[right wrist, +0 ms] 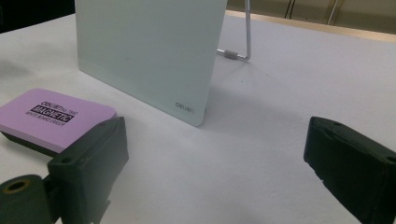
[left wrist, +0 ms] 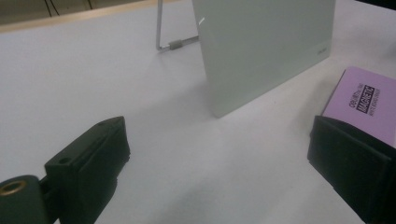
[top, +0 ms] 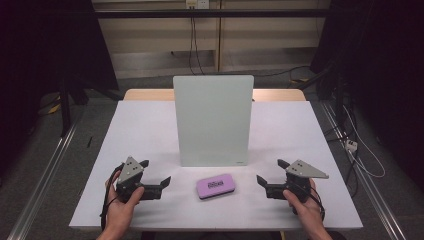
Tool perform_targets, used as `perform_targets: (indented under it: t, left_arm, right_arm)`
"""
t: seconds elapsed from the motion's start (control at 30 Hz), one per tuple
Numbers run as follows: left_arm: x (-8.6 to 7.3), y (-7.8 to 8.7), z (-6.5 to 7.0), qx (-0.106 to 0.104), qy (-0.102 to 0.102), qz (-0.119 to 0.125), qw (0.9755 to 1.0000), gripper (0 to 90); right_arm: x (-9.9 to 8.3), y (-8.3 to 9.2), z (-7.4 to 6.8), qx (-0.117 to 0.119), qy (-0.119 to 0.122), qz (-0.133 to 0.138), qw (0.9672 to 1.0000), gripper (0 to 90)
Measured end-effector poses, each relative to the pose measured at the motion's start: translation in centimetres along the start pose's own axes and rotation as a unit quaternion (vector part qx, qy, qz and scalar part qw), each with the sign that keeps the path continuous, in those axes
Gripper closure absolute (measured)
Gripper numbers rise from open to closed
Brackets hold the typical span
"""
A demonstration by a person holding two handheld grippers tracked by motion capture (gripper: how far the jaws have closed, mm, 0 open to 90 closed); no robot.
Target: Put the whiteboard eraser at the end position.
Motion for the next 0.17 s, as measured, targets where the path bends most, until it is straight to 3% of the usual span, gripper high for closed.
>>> perform_targets:
  t: [0.17]
  left_arm:
    - [-0.02,0.27,-0.26,0.005,-0.001,0.002,1.0,5.1]
  right_arm:
    - [0.03,0.0,0.04,0.001,-0.003,0.002,1.0,6.4]
Point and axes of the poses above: each handheld gripper's, and its own axes: y roughly backward along the jaws, x roughly out of its top, z roughly to its right, the point moved 8 cm from there along -y, roughly forward along the jaws, and after that the axes turned 14 degrees about x, right-handed, at the moved point
